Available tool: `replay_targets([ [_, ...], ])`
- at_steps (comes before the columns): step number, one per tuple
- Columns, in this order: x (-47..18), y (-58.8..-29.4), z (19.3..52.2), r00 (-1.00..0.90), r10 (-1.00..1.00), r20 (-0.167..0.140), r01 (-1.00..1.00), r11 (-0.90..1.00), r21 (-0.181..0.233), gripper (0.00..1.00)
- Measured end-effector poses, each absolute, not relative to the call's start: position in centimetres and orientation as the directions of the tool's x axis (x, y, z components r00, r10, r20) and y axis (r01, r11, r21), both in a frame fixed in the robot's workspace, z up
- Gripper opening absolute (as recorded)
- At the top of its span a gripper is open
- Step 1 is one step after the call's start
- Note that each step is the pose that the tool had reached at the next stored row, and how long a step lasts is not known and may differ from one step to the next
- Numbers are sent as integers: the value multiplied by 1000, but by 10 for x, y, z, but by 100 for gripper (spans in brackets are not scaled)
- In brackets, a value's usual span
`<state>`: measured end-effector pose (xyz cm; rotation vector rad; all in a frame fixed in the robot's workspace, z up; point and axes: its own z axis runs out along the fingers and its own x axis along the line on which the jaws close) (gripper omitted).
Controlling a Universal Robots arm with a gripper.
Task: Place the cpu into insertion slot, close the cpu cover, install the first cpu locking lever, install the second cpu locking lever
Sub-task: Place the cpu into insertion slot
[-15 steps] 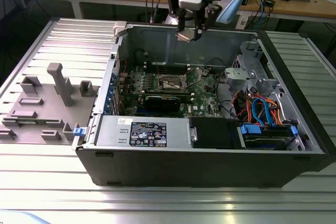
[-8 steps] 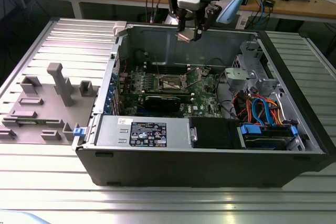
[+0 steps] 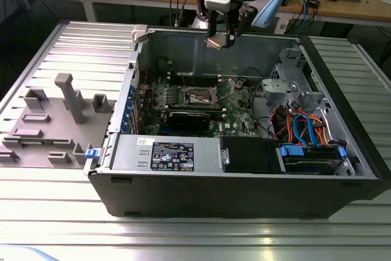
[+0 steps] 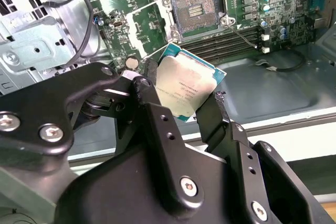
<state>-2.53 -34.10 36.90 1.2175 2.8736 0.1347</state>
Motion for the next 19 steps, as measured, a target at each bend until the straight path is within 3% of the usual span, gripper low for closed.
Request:
replay_targets([
  [19, -25, -341, 369, -609, 793, 17, 791, 605, 86, 54],
])
